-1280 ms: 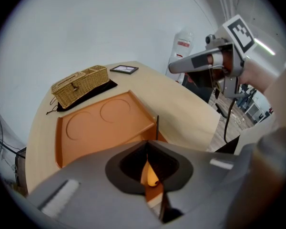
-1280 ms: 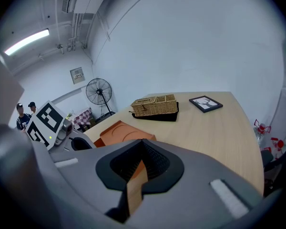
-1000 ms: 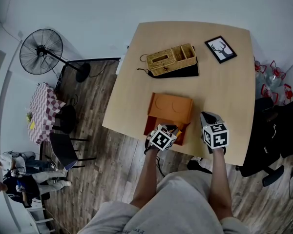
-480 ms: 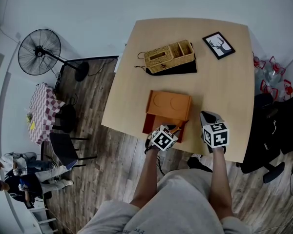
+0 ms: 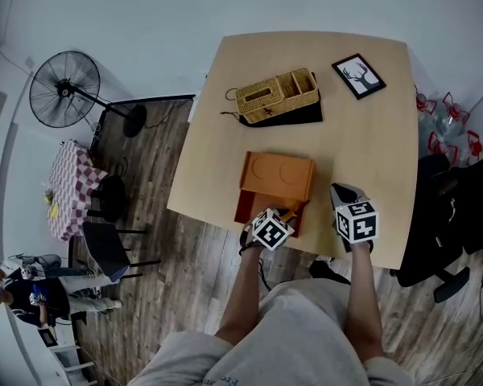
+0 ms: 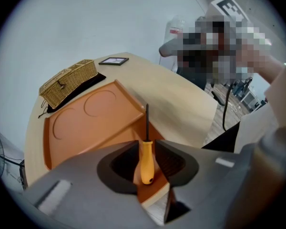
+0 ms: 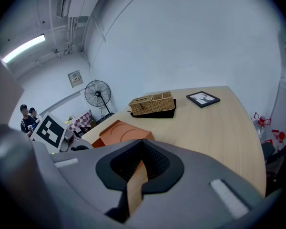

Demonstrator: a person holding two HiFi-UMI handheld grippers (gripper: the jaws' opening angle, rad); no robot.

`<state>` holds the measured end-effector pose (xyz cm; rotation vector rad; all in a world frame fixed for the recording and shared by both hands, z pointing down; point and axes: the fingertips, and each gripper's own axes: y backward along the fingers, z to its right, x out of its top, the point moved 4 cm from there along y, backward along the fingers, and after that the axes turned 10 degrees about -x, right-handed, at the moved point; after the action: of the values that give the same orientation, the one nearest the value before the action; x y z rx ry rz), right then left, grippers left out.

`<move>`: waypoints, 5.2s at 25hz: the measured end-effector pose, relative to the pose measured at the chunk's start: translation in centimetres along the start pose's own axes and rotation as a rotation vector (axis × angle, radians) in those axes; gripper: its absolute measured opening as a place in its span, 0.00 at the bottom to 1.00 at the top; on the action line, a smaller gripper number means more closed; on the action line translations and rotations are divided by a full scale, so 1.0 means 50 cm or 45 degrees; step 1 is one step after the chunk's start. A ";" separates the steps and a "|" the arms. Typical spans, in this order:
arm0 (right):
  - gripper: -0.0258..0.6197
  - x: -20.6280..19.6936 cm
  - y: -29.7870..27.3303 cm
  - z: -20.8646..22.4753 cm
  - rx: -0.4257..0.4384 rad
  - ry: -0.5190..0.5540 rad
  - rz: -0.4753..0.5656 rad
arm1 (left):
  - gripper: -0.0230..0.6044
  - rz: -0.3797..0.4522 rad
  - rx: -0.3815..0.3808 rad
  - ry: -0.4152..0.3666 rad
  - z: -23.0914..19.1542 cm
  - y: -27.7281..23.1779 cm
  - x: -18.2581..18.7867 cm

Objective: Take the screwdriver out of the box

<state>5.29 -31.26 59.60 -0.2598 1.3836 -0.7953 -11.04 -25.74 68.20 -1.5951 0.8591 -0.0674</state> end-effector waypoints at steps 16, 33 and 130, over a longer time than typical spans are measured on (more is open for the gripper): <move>0.04 -0.004 -0.013 0.017 -0.001 -0.020 -0.020 | 0.29 -0.040 -0.035 0.007 -0.009 -0.038 -0.005; 0.04 -0.019 -0.010 0.046 -0.026 -0.048 -0.037 | 0.29 -0.089 -0.058 0.051 -0.013 -0.077 -0.029; 0.04 -0.275 0.347 -0.223 0.030 0.038 0.200 | 0.24 1.011 0.349 0.342 0.278 0.289 -0.208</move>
<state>1.13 -6.91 57.49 -0.1192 1.4034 -0.6869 -18.51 -7.85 56.58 -0.9169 1.5681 0.1637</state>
